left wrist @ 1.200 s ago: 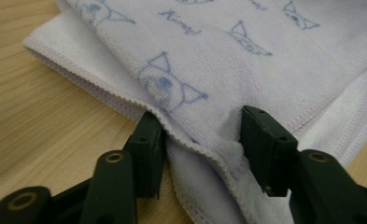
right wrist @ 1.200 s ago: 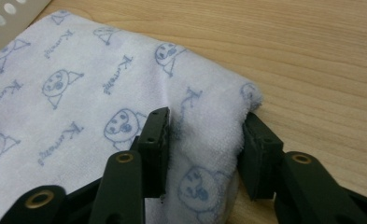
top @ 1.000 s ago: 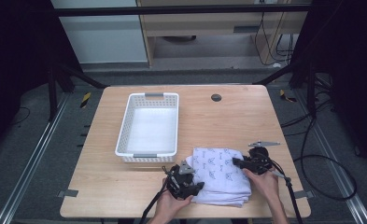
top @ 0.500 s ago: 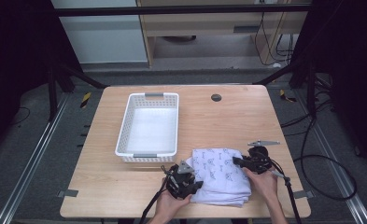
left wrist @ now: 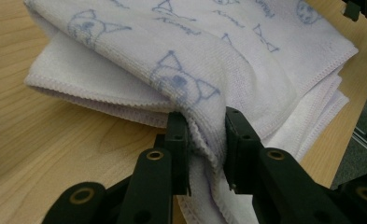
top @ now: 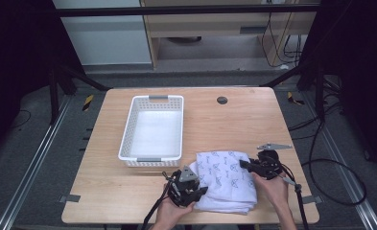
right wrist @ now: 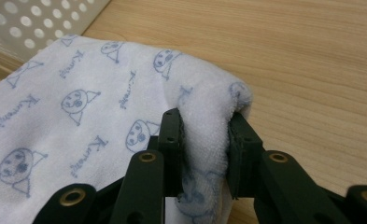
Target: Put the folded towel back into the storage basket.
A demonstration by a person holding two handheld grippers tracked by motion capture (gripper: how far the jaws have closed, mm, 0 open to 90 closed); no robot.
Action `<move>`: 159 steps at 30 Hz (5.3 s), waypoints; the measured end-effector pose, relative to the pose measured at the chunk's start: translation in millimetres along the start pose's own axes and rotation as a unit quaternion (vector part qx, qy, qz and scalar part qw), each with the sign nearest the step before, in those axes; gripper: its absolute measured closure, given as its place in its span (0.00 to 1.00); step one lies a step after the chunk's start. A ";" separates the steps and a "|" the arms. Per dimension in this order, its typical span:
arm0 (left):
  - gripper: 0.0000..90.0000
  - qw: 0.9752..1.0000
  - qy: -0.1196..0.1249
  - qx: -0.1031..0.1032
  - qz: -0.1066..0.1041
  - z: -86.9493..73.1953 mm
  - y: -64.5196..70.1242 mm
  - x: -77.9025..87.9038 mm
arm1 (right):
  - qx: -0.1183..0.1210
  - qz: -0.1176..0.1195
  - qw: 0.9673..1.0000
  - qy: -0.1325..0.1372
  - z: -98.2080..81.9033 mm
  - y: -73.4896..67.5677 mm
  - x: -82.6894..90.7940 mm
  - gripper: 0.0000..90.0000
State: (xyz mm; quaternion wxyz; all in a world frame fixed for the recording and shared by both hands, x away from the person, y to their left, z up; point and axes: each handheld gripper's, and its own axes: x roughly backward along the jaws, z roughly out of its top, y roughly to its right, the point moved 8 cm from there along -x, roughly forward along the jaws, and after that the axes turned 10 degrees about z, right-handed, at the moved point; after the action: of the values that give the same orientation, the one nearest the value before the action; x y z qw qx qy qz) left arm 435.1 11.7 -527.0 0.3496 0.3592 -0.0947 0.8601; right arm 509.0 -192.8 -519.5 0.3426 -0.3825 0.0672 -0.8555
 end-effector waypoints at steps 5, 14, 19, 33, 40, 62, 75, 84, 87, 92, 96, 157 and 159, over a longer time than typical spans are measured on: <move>0.81 1.000 0.006 0.002 -0.002 3.8 -0.1 5.9 | 0.009 0.001 1.000 0.013 5.1 -7.2 5.6 0.79; 0.81 1.000 0.029 0.003 -0.007 15.8 1.3 20.1 | 0.017 0.007 0.999 0.037 14.6 -15.9 20.2 0.79; 0.81 0.999 0.034 0.000 -0.007 19.2 2.6 24.7 | 0.024 0.005 0.999 0.045 18.3 -19.2 24.6 0.79; 0.81 0.999 0.049 -0.007 -0.001 29.5 2.6 38.3 | 0.040 0.006 0.997 0.067 29.2 -28.9 35.5 0.79; 0.81 0.998 0.066 -0.009 0.000 37.8 2.1 49.7 | 0.049 0.008 0.995 0.082 36.4 -34.4 42.5 0.79; 0.81 0.995 0.099 -0.004 0.006 54.7 -4.8 74.5 | 0.070 0.010 0.991 0.115 58.9 -52.3 52.7 0.79; 0.81 0.993 0.118 -0.004 0.017 63.0 -11.6 89.6 | 0.093 0.008 0.987 0.133 76.3 -66.6 57.2 0.79; 0.81 0.991 0.133 0.010 0.028 68.7 -25.5 101.7 | 0.104 0.009 0.985 0.141 92.1 -78.4 51.0 0.79; 0.81 0.990 0.136 0.012 0.031 69.9 -28.6 104.9 | 0.106 0.011 0.984 0.145 98.3 -82.4 48.3 0.79; 0.82 0.989 0.144 0.020 0.037 72.1 -36.9 111.7 | 0.110 0.013 0.983 0.146 106.5 -87.6 44.2 0.79; 0.82 0.988 0.148 0.022 0.043 73.5 -43.2 116.1 | 0.115 0.013 0.982 0.148 115.1 -93.5 41.8 0.79; 0.82 0.973 0.166 0.099 0.123 73.7 -153.9 172.0 | 0.163 0.029 0.972 0.168 197.1 -170.6 -31.8 0.79; 0.82 0.973 0.167 0.102 0.124 73.5 -156.9 173.2 | 0.163 0.029 0.972 0.169 198.5 -171.6 -32.9 0.79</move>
State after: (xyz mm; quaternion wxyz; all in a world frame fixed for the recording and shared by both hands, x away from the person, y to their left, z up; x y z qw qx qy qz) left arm 494.5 189.3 -369.1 0.2122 0.2294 0.0095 0.9499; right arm 571.8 -12.8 -336.3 0.4088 -0.1696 -0.0053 -0.8967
